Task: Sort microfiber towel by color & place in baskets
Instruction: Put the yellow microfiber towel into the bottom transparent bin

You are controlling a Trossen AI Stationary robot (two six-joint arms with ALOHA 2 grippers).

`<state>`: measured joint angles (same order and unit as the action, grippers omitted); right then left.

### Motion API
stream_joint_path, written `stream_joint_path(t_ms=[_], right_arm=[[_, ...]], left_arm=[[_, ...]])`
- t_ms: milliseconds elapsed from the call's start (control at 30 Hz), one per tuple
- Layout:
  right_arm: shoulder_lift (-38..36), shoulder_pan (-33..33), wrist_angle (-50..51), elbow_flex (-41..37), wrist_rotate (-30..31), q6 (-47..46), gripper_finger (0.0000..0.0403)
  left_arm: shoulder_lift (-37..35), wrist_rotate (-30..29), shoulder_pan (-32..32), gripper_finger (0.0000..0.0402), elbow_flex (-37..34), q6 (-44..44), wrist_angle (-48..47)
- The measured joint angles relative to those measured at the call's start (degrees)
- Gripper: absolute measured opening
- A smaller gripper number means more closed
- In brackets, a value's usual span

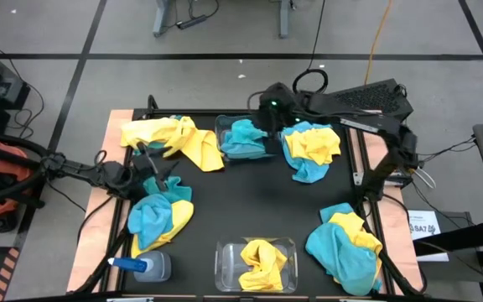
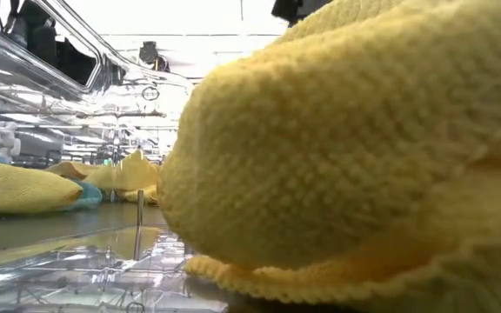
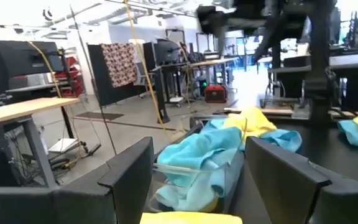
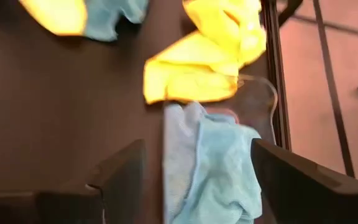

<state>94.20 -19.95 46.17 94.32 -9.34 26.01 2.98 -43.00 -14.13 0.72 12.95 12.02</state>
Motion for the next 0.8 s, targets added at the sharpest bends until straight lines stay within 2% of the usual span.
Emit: stream_joint_path(t_ms=[233,367,500,633,800], right_arm=[[-7.67,5.28,4.72,0.0,0.01,-3.25,0.0281],[-10.62,8.39,7.35,0.0,0.08,-5.51,0.0281],[-12.28,11.23,9.22,0.0,0.28,-7.55,0.0281],[-12.65,13.72,10.43,0.0,1.02,-9.35,0.0281],[-12.6,16.6,14.22,0.0,3.78,-10.78,0.0281]], left_arm=[[3.01,-1.13,2.45,0.026,4.62,-0.16,-2.27],[8.58,1.05,3.79,0.026,9.05,1.77,-2.26],[16.89,-0.87,5.39,0.026,14.55,3.92,-2.83],[25.93,-5.67,9.09,0.026,22.18,0.81,-11.18],[36.07,-4.23,16.77,0.026,30.43,-9.56,-25.56]])
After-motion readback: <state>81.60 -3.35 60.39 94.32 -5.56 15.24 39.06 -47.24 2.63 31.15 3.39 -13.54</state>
